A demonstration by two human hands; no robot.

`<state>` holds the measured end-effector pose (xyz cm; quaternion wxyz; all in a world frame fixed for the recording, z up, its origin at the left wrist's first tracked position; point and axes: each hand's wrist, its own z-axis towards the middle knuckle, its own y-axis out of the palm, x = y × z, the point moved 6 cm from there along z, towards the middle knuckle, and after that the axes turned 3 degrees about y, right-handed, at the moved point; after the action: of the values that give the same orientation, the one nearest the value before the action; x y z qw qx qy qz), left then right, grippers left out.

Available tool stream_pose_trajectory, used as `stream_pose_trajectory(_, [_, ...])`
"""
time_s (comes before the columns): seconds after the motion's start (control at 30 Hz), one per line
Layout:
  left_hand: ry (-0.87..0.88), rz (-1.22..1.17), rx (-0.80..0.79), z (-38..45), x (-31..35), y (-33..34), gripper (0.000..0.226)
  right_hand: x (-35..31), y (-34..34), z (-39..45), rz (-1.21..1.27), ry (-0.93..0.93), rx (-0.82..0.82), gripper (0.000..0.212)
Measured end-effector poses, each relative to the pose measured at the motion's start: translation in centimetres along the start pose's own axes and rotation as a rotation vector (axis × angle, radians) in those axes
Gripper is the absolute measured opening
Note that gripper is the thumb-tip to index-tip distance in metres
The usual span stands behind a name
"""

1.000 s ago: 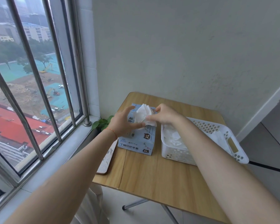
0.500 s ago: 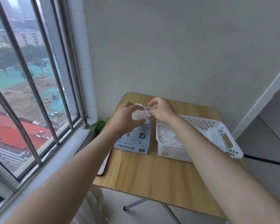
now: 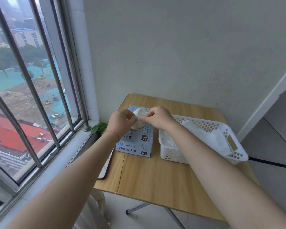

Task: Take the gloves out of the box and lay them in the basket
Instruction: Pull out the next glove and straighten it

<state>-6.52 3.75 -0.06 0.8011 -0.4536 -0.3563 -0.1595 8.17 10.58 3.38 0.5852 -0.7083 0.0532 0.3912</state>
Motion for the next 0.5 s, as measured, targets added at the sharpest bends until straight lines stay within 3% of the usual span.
stream_pose_trajectory(0.1, [-0.002, -0.034, 0.011, -0.1, -0.2, -0.1, 0.011, 0.0, 0.6, 0.2, -0.001, 0.001, 0.006, 0.038])
stream_pose_trajectory(0.27, [0.003, -0.115, -0.016, -0.2, -0.4, 0.2, 0.014, -0.2, 1.2, 0.3, 0.106, 0.007, -0.027, 0.033])
stream_pose_trajectory(0.4, [-0.017, -0.135, -0.017, -0.1, -0.8, 0.4, 0.016, 0.2, 0.8, 0.9, 0.046, 0.001, 0.05, 0.016])
stream_pose_trajectory(0.5, [-0.045, -0.13, 0.012, 0.0, -1.2, 0.0, 0.015, 0.6, -0.3, 1.0, -0.043, -0.003, 0.144, 0.019])
